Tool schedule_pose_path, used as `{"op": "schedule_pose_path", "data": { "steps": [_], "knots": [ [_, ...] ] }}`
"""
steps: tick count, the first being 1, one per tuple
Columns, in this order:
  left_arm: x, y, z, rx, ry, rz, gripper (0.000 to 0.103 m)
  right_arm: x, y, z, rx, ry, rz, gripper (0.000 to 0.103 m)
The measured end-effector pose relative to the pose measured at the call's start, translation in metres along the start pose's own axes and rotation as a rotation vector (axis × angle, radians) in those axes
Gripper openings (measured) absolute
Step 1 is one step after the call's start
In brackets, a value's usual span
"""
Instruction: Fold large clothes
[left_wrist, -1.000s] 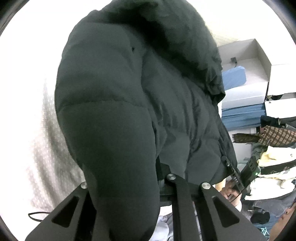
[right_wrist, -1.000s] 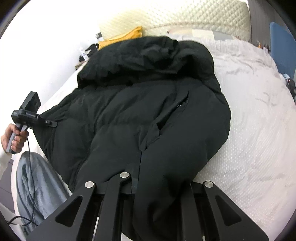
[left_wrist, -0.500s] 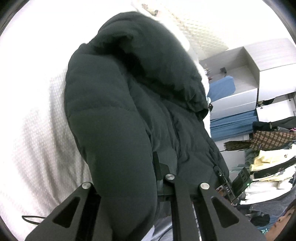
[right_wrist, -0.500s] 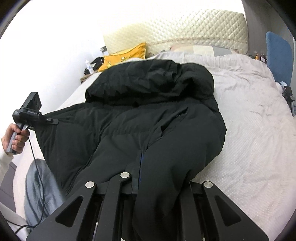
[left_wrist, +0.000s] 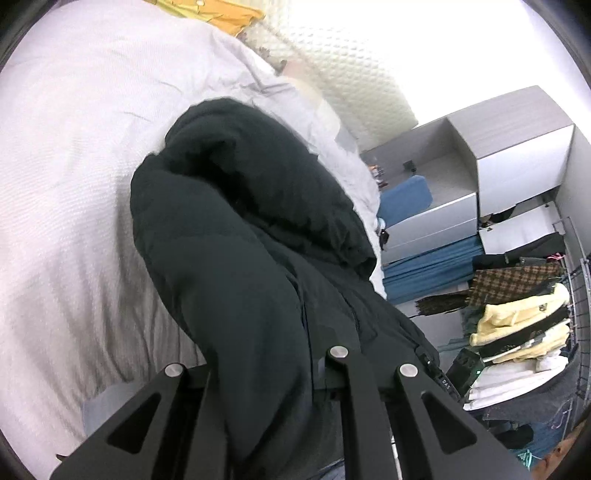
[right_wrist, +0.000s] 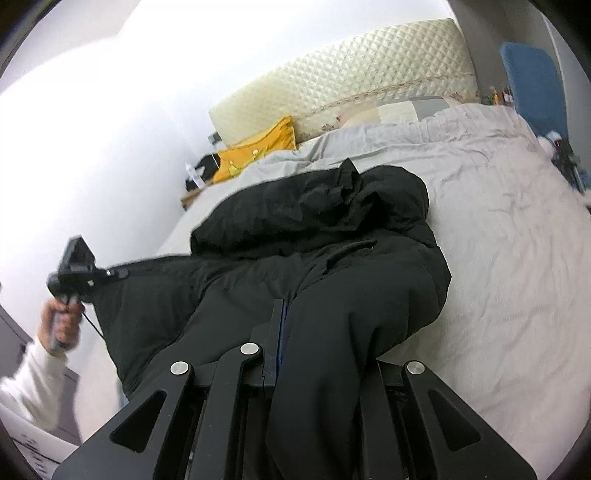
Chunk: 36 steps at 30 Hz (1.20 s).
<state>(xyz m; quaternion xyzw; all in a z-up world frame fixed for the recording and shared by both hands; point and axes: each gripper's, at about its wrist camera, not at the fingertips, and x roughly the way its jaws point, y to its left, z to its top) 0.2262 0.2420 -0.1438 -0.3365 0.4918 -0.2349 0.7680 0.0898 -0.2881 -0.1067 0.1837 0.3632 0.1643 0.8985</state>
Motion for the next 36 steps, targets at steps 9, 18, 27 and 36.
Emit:
{"op": "schedule_pose_path", "data": {
  "steps": [9, 18, 27, 36],
  "knots": [
    [-0.074, 0.003, -0.050, -0.035, -0.051, -0.082, 0.009, -0.052, 0.014, -0.014, 0.131, -0.014, 0.057, 0.009],
    [-0.094, 0.021, -0.066, -0.119, -0.048, -0.130, 0.010, -0.052, 0.013, 0.012, 0.220, -0.016, 0.100, 0.010],
    [-0.050, 0.024, 0.034, -0.294, -0.029, -0.122, 0.011, 0.016, -0.024, 0.106, 0.403, -0.028, 0.152, 0.011],
    [0.025, 0.036, 0.141, -0.457, -0.035, -0.032, 0.015, 0.119, -0.101, 0.169, 0.634, 0.004, 0.077, 0.010]
  ]
}}
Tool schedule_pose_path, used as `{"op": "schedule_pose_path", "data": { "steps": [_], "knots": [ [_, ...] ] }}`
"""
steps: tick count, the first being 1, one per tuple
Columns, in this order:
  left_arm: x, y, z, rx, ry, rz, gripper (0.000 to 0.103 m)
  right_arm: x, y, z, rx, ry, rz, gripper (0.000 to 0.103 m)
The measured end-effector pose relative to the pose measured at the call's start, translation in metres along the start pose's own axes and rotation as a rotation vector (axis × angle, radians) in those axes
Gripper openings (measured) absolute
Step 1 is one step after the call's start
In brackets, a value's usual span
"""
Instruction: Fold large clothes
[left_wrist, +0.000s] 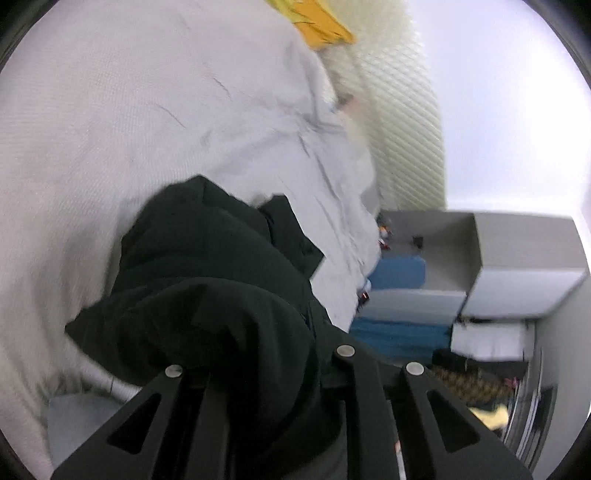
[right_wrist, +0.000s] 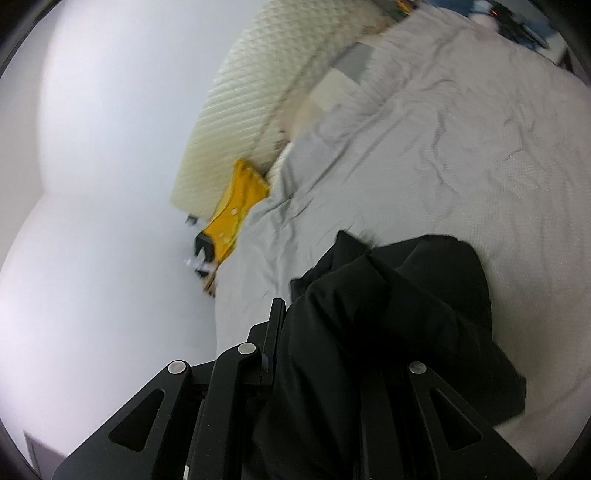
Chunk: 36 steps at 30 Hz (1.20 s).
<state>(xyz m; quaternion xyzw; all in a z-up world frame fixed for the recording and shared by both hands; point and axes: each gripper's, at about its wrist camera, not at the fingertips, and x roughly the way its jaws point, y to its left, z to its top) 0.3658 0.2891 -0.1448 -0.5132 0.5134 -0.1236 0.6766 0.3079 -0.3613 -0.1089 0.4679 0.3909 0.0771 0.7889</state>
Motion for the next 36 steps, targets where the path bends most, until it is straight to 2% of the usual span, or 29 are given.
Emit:
{"op": "schedule_pose_path", "data": {
  "steps": [2, 4, 8, 11, 16, 19, 22, 23, 24, 27, 30, 31, 33, 36],
  "knots": [
    [0.024, -0.004, 0.020, -0.034, -0.006, 0.041, 0.015, 0.020, -0.016, 0.016, 0.077, -0.002, -0.036, 0.010],
    [0.045, -0.007, 0.036, -0.046, -0.016, 0.076, 0.015, 0.039, -0.026, 0.028, 0.102, -0.004, -0.074, 0.010],
    [0.081, -0.003, 0.057, -0.062, -0.031, 0.114, 0.015, 0.073, -0.054, 0.045, 0.185, -0.007, -0.115, 0.010],
    [0.104, 0.005, 0.065, -0.091, -0.020, 0.110, 0.016, 0.091, -0.078, 0.049, 0.267, -0.008, -0.120, 0.010],
    [0.113, -0.001, 0.065, -0.035, 0.011, 0.139, 0.016, 0.095, -0.096, 0.045, 0.322, 0.018, -0.086, 0.013],
    [0.105, -0.006, 0.059, 0.006, 0.037, 0.154, 0.018, 0.086, -0.097, 0.047, 0.318, 0.055, -0.031, 0.020],
    [0.093, -0.011, 0.052, 0.051, 0.078, 0.129, 0.036, 0.073, -0.092, 0.046, 0.278, 0.092, 0.015, 0.027],
    [0.088, -0.013, 0.049, 0.068, 0.093, 0.114, 0.044, 0.069, -0.091, 0.045, 0.273, 0.101, 0.031, 0.032],
    [0.084, -0.015, 0.046, 0.089, 0.110, 0.100, 0.048, 0.065, -0.089, 0.043, 0.264, 0.109, 0.045, 0.039],
    [0.065, -0.024, 0.035, 0.156, 0.142, 0.056, 0.052, 0.049, -0.076, 0.041, 0.186, 0.135, 0.056, 0.049],
    [0.044, -0.032, 0.021, 0.234, 0.168, 0.058, 0.056, 0.033, -0.062, 0.039, 0.135, 0.153, 0.062, 0.051],
    [0.035, -0.034, 0.017, 0.252, 0.165, 0.064, 0.058, 0.028, -0.058, 0.038, 0.119, 0.159, 0.057, 0.051],
    [0.010, -0.039, 0.012, 0.290, 0.135, 0.070, 0.072, 0.016, -0.048, 0.037, 0.072, 0.171, 0.049, 0.051],
    [-0.031, -0.039, 0.011, 0.306, 0.063, 0.062, 0.075, 0.001, -0.035, 0.034, 0.012, 0.190, 0.036, 0.051]
  ]
}}
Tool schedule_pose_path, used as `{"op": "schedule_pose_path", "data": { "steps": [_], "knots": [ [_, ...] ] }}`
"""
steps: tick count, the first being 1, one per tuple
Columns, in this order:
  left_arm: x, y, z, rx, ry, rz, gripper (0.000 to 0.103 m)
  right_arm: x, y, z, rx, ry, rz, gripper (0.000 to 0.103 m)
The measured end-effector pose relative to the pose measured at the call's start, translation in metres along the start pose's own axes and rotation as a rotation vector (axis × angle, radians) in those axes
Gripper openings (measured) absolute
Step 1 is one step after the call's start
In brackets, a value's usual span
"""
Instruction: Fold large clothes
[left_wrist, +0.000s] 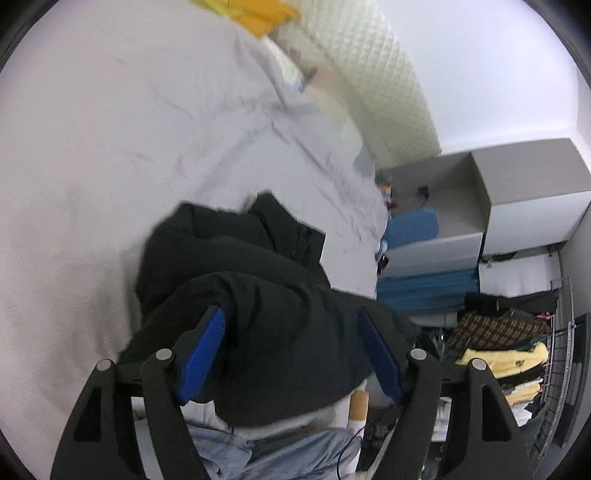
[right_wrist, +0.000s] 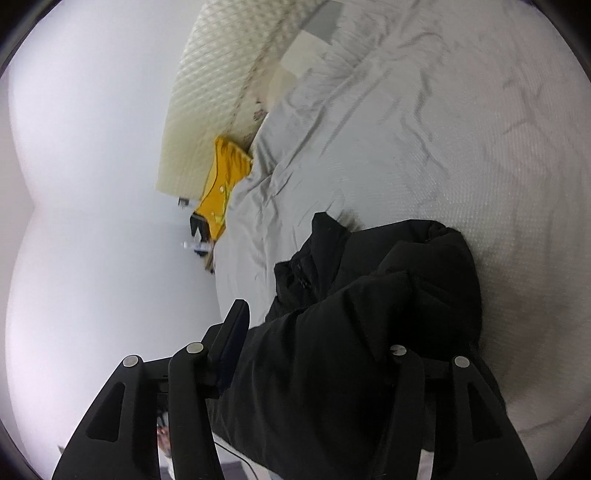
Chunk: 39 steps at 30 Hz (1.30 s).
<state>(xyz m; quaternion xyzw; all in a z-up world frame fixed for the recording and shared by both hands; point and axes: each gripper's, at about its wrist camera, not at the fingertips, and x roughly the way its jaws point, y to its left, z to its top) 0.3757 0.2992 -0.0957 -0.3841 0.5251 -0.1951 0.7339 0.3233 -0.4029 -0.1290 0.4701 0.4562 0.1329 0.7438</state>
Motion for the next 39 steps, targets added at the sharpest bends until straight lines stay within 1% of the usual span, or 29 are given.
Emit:
{"op": "schedule_pose_path", "data": {
  "steps": [1, 2, 4, 5, 7, 8, 9, 10, 11, 12, 13, 15, 16, 17, 18, 19, 21, 22, 23, 25, 26, 29, 31, 34, 39],
  "knots": [
    [-0.010, -0.002, -0.001, 0.022, -0.027, 0.019, 0.075, -0.004, 0.004, -0.002, -0.025, 0.011, -0.008, 0.051],
    [-0.022, -0.005, -0.004, 0.054, -0.059, 0.056, 0.075, -0.007, 0.007, -0.004, -0.043, 0.019, -0.014, 0.051],
    [-0.030, -0.013, -0.012, 0.103, -0.084, 0.092, 0.075, -0.018, 0.010, -0.007, -0.069, 0.015, -0.033, 0.051],
    [-0.031, -0.020, -0.019, 0.144, -0.094, 0.113, 0.075, -0.026, 0.010, -0.008, -0.074, 0.007, -0.038, 0.051],
    [-0.026, -0.038, -0.042, 0.269, -0.101, 0.150, 0.075, -0.045, 0.011, -0.011, -0.089, -0.032, -0.047, 0.053],
    [-0.019, -0.048, -0.058, 0.331, -0.100, 0.152, 0.075, -0.055, 0.010, -0.012, -0.091, -0.062, -0.055, 0.058],
    [-0.012, -0.056, -0.075, 0.384, -0.098, 0.138, 0.075, -0.067, 0.009, -0.016, -0.092, -0.100, -0.063, 0.063],
    [-0.003, -0.063, -0.093, 0.428, -0.092, 0.125, 0.075, -0.076, 0.010, -0.020, -0.102, -0.127, -0.070, 0.065],
    [0.009, -0.070, -0.116, 0.483, -0.087, 0.122, 0.075, -0.082, 0.012, -0.025, -0.120, -0.140, -0.078, 0.066],
    [0.016, -0.073, -0.132, 0.520, -0.090, 0.126, 0.075, -0.087, 0.015, -0.032, -0.154, -0.151, -0.097, 0.066],
    [0.028, -0.077, -0.152, 0.566, -0.101, 0.140, 0.075, -0.090, 0.023, -0.047, -0.217, -0.163, -0.133, 0.066],
    [0.048, -0.077, -0.184, 0.630, -0.120, 0.184, 0.075, -0.090, 0.035, -0.075, -0.305, -0.184, -0.172, 0.066],
    [0.061, -0.076, -0.202, 0.678, -0.130, 0.210, 0.075, -0.084, 0.041, -0.101, -0.362, -0.194, -0.204, 0.066],
    [0.070, -0.073, -0.214, 0.709, -0.138, 0.241, 0.075, -0.077, 0.044, -0.119, -0.399, -0.194, -0.222, 0.066],
    [0.084, -0.069, -0.227, 0.740, -0.144, 0.292, 0.075, -0.066, 0.046, -0.144, -0.451, -0.187, -0.243, 0.066],
    [0.096, -0.065, -0.236, 0.756, -0.141, 0.327, 0.075, -0.053, 0.045, -0.167, -0.497, -0.178, -0.267, 0.066],
    [0.119, -0.052, -0.248, 0.766, -0.131, 0.387, 0.075, -0.027, 0.040, -0.201, -0.550, -0.171, -0.305, 0.066],
    [0.128, -0.046, -0.251, 0.777, -0.128, 0.421, 0.075, -0.007, 0.033, -0.221, -0.578, -0.144, -0.317, 0.066],
    [0.137, -0.040, -0.255, 0.793, -0.125, 0.455, 0.075, 0.006, 0.026, -0.230, -0.587, -0.129, -0.324, 0.066],
    [0.154, -0.028, -0.263, 0.837, -0.129, 0.523, 0.075, 0.038, 0.011, -0.247, -0.599, -0.091, -0.367, 0.066],
    [0.160, -0.022, -0.264, 0.838, -0.132, 0.549, 0.075, 0.049, 0.004, -0.248, -0.596, -0.075, -0.384, 0.066],
    [0.167, -0.013, -0.261, 0.834, -0.153, 0.580, 0.075, 0.072, -0.012, -0.245, -0.573, -0.075, -0.403, 0.066],
    [0.167, -0.014, -0.257, 0.840, -0.170, 0.592, 0.075, 0.074, -0.013, -0.239, -0.563, -0.101, -0.395, 0.066],
    [0.159, -0.017, -0.249, 0.814, -0.215, 0.580, 0.075, 0.068, -0.001, -0.232, -0.587, -0.160, -0.391, 0.066],
    [0.150, -0.033, -0.217, 0.747, -0.304, 0.569, 0.075, 0.060, 0.031, -0.213, -0.638, -0.245, -0.377, 0.066]
  ]
}}
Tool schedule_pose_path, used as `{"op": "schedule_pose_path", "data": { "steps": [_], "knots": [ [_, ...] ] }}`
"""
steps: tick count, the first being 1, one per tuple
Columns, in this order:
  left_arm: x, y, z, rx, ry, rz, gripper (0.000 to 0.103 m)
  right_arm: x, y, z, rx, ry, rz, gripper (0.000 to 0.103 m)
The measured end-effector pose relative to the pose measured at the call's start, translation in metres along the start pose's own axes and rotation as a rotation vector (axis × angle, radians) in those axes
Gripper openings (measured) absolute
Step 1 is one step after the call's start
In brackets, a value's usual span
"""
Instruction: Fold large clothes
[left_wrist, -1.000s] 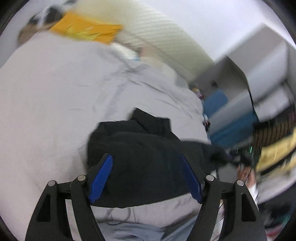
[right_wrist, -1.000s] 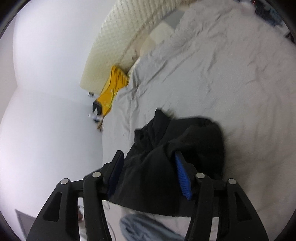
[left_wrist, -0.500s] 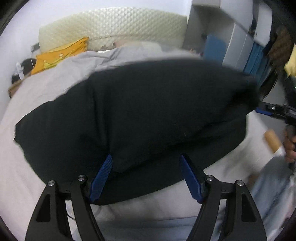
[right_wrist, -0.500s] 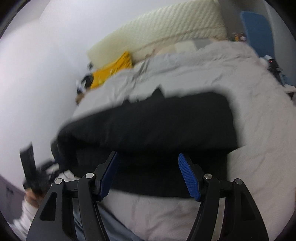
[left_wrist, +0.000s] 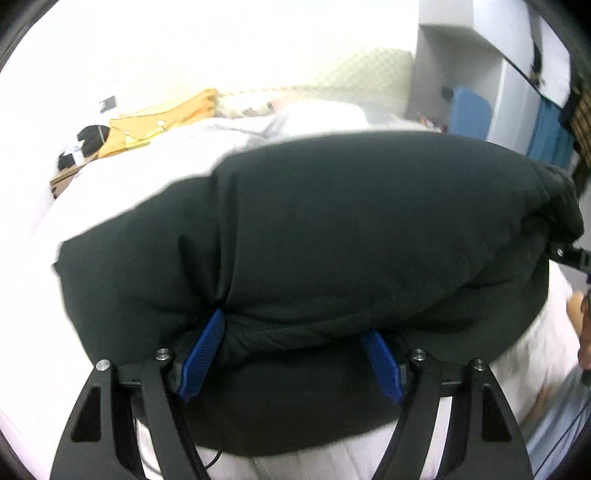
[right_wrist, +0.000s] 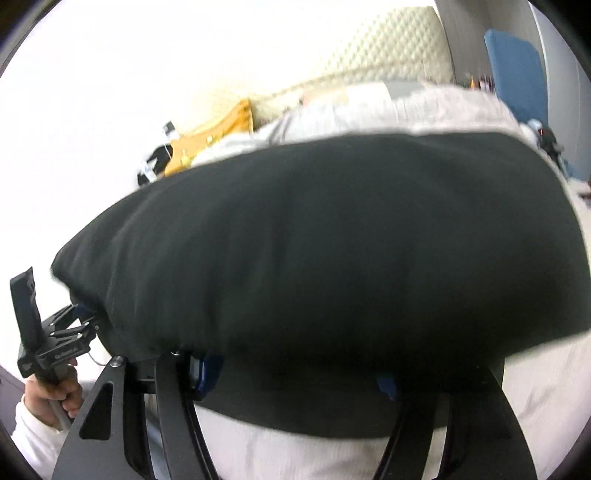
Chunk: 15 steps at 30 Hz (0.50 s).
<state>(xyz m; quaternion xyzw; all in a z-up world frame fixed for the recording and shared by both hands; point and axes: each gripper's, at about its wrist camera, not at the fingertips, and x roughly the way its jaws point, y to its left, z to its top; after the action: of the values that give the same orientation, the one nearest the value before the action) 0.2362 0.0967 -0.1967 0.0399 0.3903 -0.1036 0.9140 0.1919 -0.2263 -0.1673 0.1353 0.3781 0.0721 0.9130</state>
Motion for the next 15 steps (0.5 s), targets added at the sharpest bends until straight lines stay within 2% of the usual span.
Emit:
{"op": "schedule_pose_path", "data": {
  "steps": [4, 8, 15],
  "knots": [
    [0.011, -0.001, 0.039, -0.006, -0.060, 0.054, 0.077, 0.007, 0.007, 0.035, -0.018, -0.060, -0.003, 0.066],
    [0.028, -0.005, 0.077, -0.006, -0.107, 0.091, 0.077, 0.030, 0.005, 0.066, -0.014, -0.073, -0.018, 0.066],
    [0.079, 0.008, 0.125, -0.049, -0.105, 0.134, 0.076, 0.088, 0.002, 0.101, -0.029, -0.078, -0.074, 0.066]
  ]
}}
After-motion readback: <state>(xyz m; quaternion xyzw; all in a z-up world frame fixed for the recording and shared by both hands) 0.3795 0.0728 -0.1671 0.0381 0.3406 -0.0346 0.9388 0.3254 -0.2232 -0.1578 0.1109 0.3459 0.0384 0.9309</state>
